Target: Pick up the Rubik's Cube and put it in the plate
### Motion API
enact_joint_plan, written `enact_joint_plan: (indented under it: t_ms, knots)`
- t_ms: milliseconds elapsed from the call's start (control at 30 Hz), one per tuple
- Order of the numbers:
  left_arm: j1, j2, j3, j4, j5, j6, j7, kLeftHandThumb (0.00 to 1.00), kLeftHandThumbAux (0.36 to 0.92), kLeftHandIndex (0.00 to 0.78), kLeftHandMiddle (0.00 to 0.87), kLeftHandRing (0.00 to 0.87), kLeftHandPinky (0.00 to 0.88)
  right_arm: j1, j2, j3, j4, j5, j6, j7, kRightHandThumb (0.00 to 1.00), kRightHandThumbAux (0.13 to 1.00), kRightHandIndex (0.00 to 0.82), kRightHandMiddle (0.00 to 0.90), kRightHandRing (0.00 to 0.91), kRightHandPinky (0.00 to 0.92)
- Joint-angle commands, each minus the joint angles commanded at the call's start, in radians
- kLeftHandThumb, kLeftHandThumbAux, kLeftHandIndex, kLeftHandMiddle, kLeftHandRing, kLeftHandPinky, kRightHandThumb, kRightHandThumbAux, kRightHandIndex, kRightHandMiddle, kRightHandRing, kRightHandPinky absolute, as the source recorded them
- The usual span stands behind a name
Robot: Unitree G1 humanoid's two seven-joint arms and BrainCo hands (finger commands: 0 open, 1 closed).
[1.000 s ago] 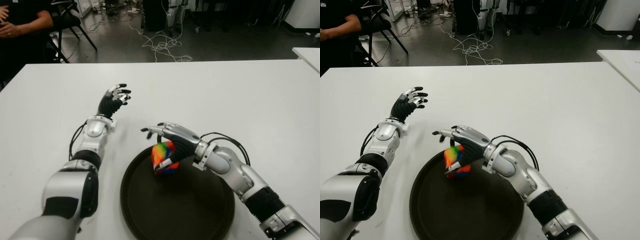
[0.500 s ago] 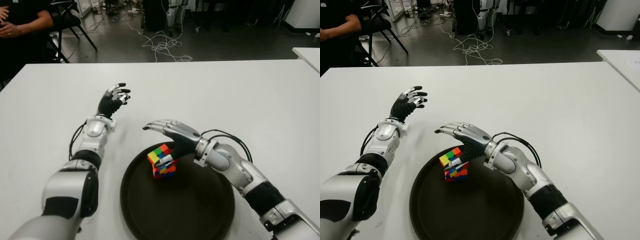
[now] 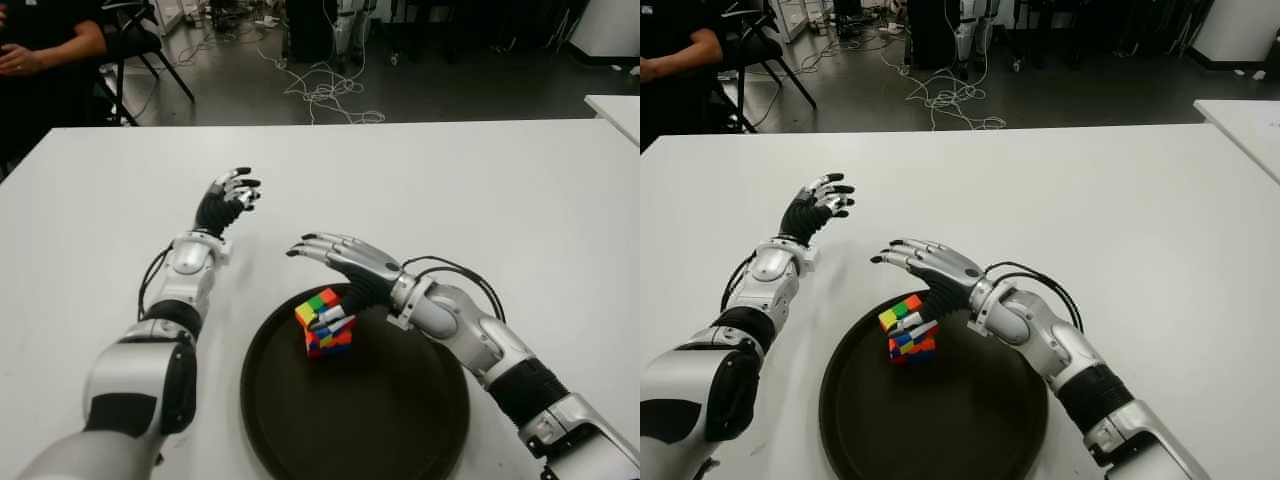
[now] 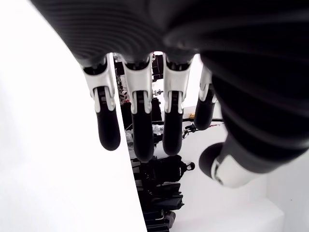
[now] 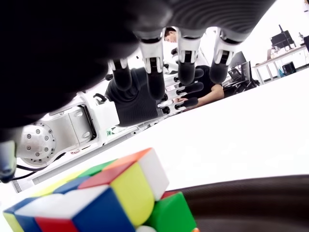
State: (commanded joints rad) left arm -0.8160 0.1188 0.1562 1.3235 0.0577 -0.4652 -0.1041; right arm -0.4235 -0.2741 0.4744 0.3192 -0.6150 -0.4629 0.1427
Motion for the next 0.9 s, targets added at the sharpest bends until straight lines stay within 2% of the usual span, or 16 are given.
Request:
enact_joint_plan:
  t_ms: [33,133,167,233,400,533,600,667,700,800,900]
  knots:
    - [0.0,0.0,0.001,0.0,0.0,0.002,0.0,0.152,0.687,0.199,0.294,0.294,0.305,-0.007,-0.011,-0.011,-0.008,0.011,0.0,0.013,0.0,0.428,0.0,0.0,0.0,0.0]
    - [0.0,0.002,0.001,0.002,0.001,0.008,0.002,0.149,0.69,0.197,0.292,0.291,0.301,-0.047,-0.078,-0.087,-0.062,0.078,0.0,0.069,0.0,0.429,0.0,0.0,0.0,0.0]
    - [0.0,0.003,0.003,0.005,0.0,0.014,-0.001,0.148,0.692,0.197,0.292,0.291,0.301,-0.047,-0.107,-0.134,-0.09,0.111,-0.004,0.072,0.0,0.426,0.0,0.0,0.0,0.0]
    - [0.0,0.003,0.007,0.006,-0.003,0.018,-0.004,0.153,0.688,0.2,0.293,0.295,0.307,-0.035,-0.131,-0.201,-0.128,0.15,-0.01,0.053,0.0,0.415,0.0,0.0,0.0,0.0]
    - [0.001,0.005,0.009,0.003,-0.002,0.004,0.002,0.167,0.661,0.21,0.301,0.305,0.321,0.008,-0.133,-0.298,-0.187,0.193,-0.002,-0.012,0.0,0.394,0.0,0.0,0.0,0.0]
    - [0.001,0.007,0.005,0.002,0.006,0.003,0.013,0.166,0.653,0.211,0.304,0.308,0.321,0.01,-0.137,-0.354,-0.191,0.225,-0.001,-0.052,0.0,0.392,0.0,0.0,0.0,0.0]
    - [0.001,0.007,0.003,0.002,0.009,0.002,0.017,0.162,0.65,0.211,0.304,0.308,0.321,0.03,-0.147,-0.4,-0.215,0.251,0.007,-0.074,0.0,0.389,0.0,0.0,0.0,0.0]
    - [0.001,0.007,0.002,0.002,0.01,0.001,0.017,0.16,0.649,0.21,0.304,0.307,0.321,0.068,-0.143,-0.433,-0.272,0.266,0.035,-0.086,0.0,0.388,0.0,0.0,0.0,0.0]
    - [0.001,0.007,0.002,0.002,0.009,0.002,0.016,0.159,0.649,0.209,0.304,0.307,0.321,0.071,-0.132,-0.442,-0.28,0.267,0.048,-0.099,0.0,0.387,0.0,0.0,0.0,0.0]
    - [0.0,0.007,0.003,0.002,0.007,0.006,0.014,0.161,0.649,0.206,0.301,0.307,0.32,0.056,-0.11,-0.459,-0.255,0.272,0.059,-0.133,0.0,0.416,0.0,0.0,0.0,0.0]
    - [-0.002,0.006,0.005,0.003,0.003,0.014,0.008,0.166,0.648,0.202,0.301,0.307,0.318,-0.003,-0.084,-0.471,-0.107,0.284,0.013,-0.196,0.0,0.47,0.0,0.002,0.0,0.0]
